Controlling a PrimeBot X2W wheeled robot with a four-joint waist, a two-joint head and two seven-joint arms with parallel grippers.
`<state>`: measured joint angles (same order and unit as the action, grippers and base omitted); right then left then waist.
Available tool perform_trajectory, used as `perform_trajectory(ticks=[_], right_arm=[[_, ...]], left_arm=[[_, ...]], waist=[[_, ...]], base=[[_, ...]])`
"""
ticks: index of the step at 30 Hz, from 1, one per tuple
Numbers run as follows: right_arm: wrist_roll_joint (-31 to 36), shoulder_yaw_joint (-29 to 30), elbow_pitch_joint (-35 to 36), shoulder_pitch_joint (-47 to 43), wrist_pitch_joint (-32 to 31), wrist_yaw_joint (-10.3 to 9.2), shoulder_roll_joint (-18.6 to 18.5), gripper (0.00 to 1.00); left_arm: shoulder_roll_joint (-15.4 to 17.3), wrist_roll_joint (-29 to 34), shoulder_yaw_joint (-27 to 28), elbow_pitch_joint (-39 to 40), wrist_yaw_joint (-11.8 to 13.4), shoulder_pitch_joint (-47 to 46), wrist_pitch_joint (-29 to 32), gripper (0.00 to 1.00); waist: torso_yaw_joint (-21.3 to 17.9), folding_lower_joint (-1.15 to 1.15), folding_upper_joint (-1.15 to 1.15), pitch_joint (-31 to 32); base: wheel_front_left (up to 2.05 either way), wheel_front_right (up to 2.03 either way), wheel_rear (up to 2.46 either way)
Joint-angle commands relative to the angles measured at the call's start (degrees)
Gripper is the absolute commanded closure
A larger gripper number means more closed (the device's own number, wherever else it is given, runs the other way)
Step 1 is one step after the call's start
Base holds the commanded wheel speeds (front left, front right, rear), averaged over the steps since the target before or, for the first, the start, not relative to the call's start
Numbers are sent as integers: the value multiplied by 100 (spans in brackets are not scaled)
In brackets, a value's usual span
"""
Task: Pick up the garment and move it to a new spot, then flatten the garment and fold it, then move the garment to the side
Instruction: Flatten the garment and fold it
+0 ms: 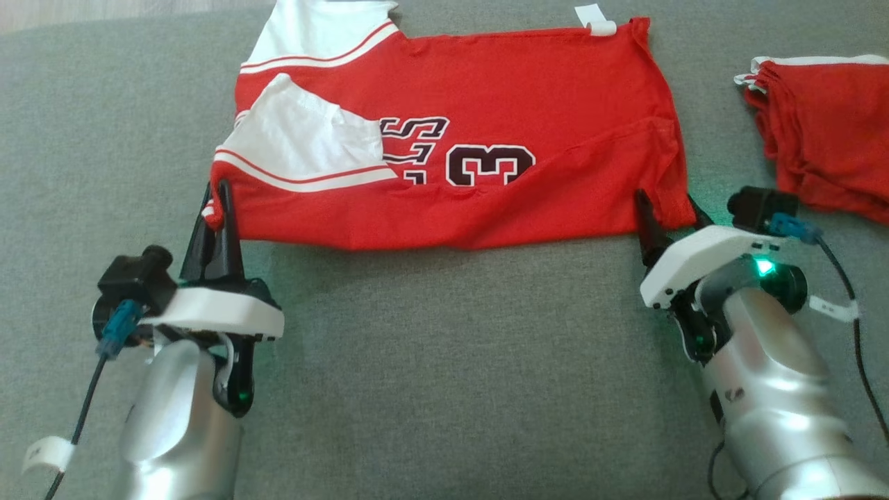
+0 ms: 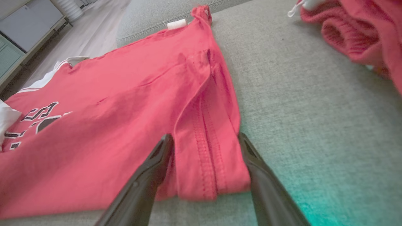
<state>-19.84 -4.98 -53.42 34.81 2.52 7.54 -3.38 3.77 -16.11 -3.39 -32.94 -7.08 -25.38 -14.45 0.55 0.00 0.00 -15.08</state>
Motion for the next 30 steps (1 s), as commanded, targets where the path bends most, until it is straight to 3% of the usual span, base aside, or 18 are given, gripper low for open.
perform_trajectory(ticks=[1,2,3,16,23,30], right_arm=[[-7,-188,-52,-12,-9,-5,50,29],[7,-240,-174,43,38,-5,50,91],[22,-281,-281,85,104,-5,50,100],[865,-124,-1016,105,1019,-5,50,100],[1185,6,-956,-285,896,-5,50,100],[1254,7,-590,-821,449,-5,48,100]], left_arm=[[107,31,214,161,-17,-18,-54,100],[113,27,260,143,-17,2,-54,100],[121,25,305,123,-18,22,-54,100],[107,82,687,-3,-26,616,-54,100],[-15,-38,775,39,-22,1167,-54,100],[-49,-70,507,-7,-30,1755,-54,100]], waist=[[1,0,0,15],[1,0,0,33],[-3,0,0,55],[-142,0,0,631],[-144,0,0,1095],[-196,0,0,1389]], base=[[0,0,0],[0,0,0],[0,0,0],[0,0,0],[0,0,0],[0,0,0]])
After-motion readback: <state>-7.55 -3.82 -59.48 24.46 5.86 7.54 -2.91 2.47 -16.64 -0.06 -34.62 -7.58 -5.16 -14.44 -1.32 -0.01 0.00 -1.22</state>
